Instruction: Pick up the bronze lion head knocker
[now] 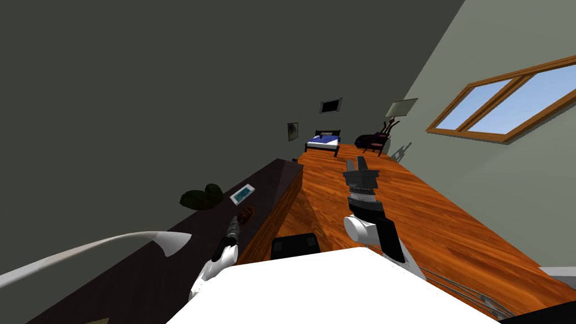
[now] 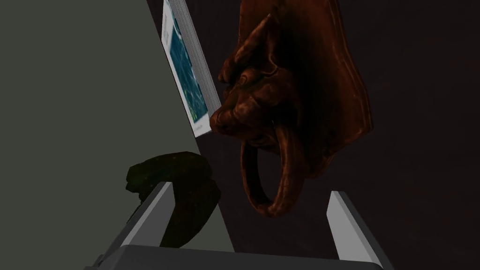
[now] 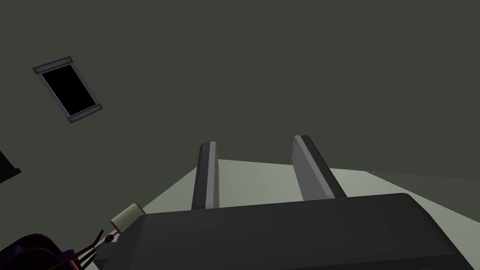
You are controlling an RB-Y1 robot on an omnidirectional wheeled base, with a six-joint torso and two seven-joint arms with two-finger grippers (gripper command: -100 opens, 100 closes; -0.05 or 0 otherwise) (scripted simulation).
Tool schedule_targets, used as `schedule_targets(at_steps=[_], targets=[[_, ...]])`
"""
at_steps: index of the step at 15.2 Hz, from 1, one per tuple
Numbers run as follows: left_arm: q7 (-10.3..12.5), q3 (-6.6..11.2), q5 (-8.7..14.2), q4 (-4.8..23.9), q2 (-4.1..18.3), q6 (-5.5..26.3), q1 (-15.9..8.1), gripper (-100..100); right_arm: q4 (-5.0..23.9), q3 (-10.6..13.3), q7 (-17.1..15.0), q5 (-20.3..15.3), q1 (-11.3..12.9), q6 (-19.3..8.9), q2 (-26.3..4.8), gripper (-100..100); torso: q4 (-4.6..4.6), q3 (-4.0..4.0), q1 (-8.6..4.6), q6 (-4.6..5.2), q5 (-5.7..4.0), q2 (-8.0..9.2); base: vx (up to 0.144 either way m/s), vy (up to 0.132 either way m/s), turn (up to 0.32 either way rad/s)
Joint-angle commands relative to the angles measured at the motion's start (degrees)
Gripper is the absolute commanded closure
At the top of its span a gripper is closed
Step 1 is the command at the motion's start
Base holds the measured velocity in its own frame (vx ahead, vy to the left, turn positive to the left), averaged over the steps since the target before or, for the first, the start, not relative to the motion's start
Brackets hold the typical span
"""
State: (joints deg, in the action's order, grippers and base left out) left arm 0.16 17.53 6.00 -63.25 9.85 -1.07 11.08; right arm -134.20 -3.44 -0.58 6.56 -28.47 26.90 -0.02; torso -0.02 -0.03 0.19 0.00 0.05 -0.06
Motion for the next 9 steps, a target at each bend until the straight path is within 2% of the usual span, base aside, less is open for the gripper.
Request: schedule_targets(at_steps=[1, 2, 3, 5, 6, 7, 9], targets=[[-0.4, 0.5, -0.1, 1.8, -0.5, 1.6, -0.5, -100, 0.0, 0.0, 0.0, 0.0, 0.0, 0.0, 0.0, 0, 0.0, 0.0, 0.0, 0.0, 0.0, 0.0, 0.011, 0.043, -0.052], [-0.1, 0.15, 0.0, 1.0, -0.1, 0.6, -0.2, -100, 0.0, 0.0, 0.0, 0.0, 0.0, 0.0, 0.0, 0, 0.0, -0.01, 0.01, 0.0, 0.0, -0.01, 0.005, 0.026, -0.015], [-0.4, 0.16, -0.3, 3.1, -0.5, -1.0, -0.6, -100, 0.0, 0.0, 0.0, 0.0, 0.0, 0.0, 0.0, 0, 0.0, 0.0, -0.03, -0.01, -0.01, -0.01, 0.055, 0.04, 0.027], [-0.5, 0.15, -0.5, 4.3, -0.8, -2.2, -0.8, -100, 0.0, 0.0, 0.0, 0.0, 0.0, 0.0, 0.0, 0, -0.04, -0.14, 0.02, -0.01, -0.01, -0.27, 0.114, 0.056, 0.032], [-0.4, 0.15, -0.3, 3.5, -0.6, -1.2, -0.7, -100, 0.0, 0.0, 0.0, 0.0, 0.0, 0.0, 0.0, 0, -0.07, -0.21, 0.05, -0.01, 0.0, -0.38, -0.002, -0.019, 0.02], [-0.4, 0.15, -0.4, 3.7, -0.6, -1.5, -0.7, 100, 0.0, 0.0, 0.0, 0.0, 0.0, 0.0, 0.0, 0, -0.05, -0.12, -0.11, -0.01, -0.02, -0.19, -0.005, -0.01, 0.004], [-0.4, 0.14, -0.4, 3.8, -0.6, -1.5, -0.6, 100, 0.0, 0.0, 0.0, 0.0, 0.0, 0.0, 0.0, 0, 0.05, -0.01, -0.18, 0.02, -0.09, -0.06, 0.0, 0.0, 0.0]])
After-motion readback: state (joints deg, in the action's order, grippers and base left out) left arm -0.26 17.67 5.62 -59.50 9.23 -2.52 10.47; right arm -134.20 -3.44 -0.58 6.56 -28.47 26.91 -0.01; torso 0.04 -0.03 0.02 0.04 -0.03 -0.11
